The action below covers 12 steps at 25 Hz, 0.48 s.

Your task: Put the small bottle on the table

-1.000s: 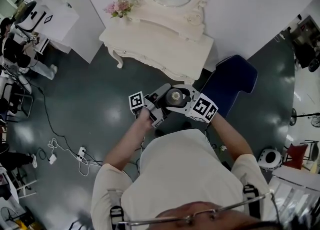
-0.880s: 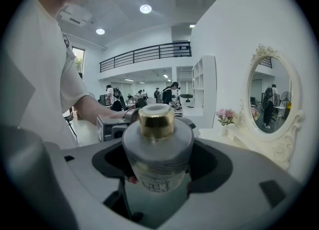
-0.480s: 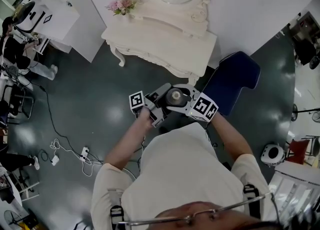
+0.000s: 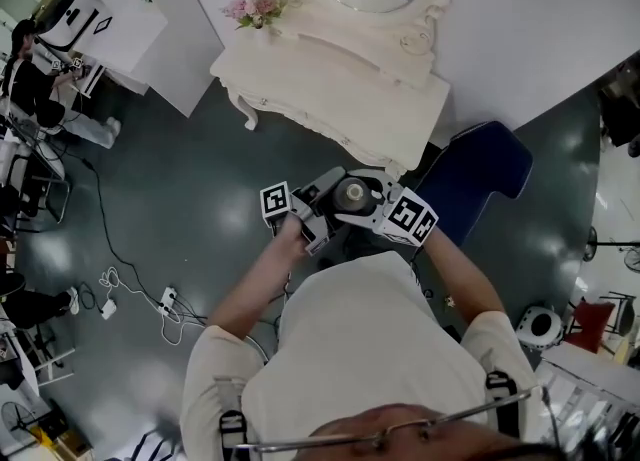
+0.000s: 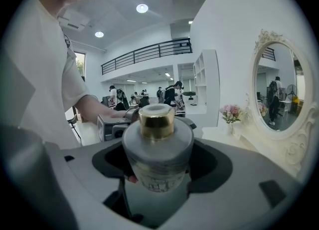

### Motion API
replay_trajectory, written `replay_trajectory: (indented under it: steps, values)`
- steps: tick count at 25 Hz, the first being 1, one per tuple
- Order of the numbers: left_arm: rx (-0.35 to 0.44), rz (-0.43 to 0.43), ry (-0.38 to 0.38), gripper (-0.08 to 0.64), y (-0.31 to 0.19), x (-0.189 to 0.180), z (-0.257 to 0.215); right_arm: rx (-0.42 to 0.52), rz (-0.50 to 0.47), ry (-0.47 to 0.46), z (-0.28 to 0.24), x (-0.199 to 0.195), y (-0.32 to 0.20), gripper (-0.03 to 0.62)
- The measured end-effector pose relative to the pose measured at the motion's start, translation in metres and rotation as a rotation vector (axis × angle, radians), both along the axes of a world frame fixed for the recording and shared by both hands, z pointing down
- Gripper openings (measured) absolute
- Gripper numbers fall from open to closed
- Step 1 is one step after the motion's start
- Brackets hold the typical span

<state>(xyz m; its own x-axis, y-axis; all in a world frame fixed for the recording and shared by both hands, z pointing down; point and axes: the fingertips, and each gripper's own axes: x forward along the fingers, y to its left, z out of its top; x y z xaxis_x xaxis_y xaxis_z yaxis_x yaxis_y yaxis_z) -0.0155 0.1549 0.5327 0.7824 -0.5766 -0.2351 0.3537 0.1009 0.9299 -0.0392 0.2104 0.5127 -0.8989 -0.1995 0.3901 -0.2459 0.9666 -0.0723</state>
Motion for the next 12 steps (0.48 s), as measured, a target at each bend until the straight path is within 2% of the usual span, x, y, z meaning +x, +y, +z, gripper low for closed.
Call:
replay_trajectory:
  steps: [12]
  values:
    - [0.004, -0.071, -0.007, 0.255, -0.106, 0.018, -0.002, 0.003, -0.073, -0.011, -0.004, 0.021, -0.104, 0.345]
